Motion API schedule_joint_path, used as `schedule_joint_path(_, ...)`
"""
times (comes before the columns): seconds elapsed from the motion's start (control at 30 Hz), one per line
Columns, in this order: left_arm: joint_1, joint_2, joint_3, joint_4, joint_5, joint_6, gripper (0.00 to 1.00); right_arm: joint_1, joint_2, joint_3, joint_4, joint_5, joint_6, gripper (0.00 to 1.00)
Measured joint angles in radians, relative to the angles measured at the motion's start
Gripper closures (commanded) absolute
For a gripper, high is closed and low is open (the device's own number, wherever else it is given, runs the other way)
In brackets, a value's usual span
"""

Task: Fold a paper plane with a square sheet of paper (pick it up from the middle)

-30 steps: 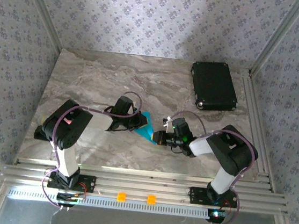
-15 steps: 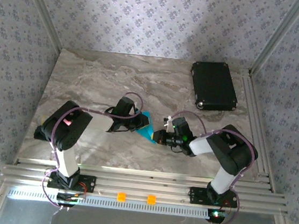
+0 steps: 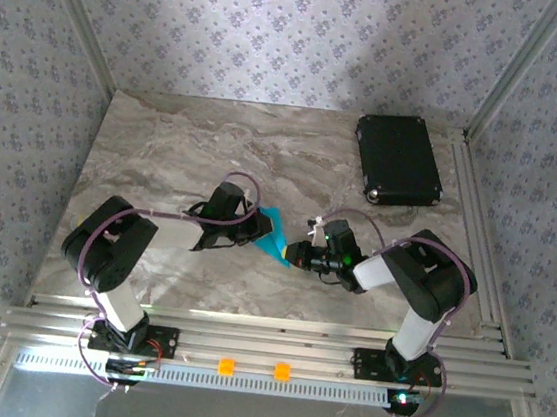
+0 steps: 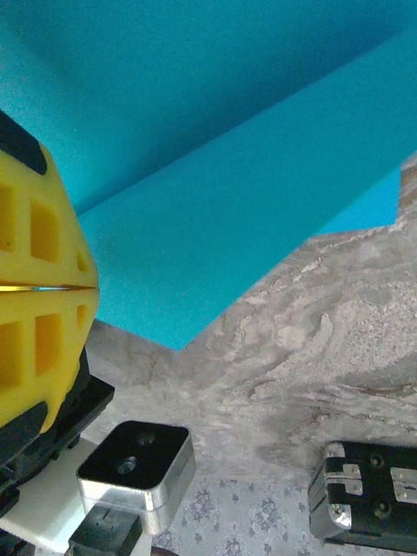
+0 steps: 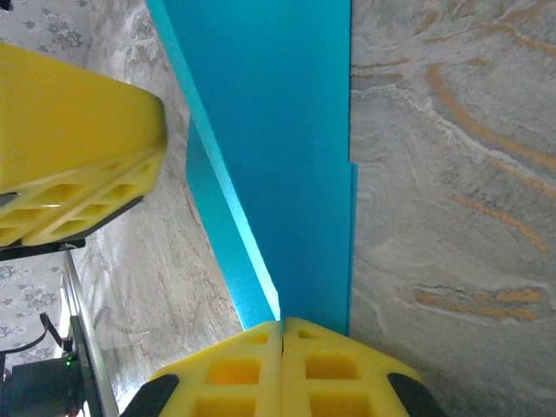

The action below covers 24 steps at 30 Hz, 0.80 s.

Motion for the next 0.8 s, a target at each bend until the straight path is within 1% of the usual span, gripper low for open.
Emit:
schedule_joint_path(0.33, 0.000, 0.050, 0.022, 0.010, 0.011, 0.000, 0.91, -0.004, 0.008, -0.002, 0.017, -0.010, 0.010, 1.00)
schedule_joint_path(0.57, 0.000, 0.060, 0.032, 0.043, 0.023, -0.029, 0.91, -0.008, 0.010, -0.002, 0.019, -0.017, 0.010, 1.00)
schedule_joint_path(0.8, 0.000, 0.114, 0.063, 0.046, 0.032, -0.040, 0.91, -0.012, 0.013, -0.002, 0.022, -0.027, 0.011, 1.00)
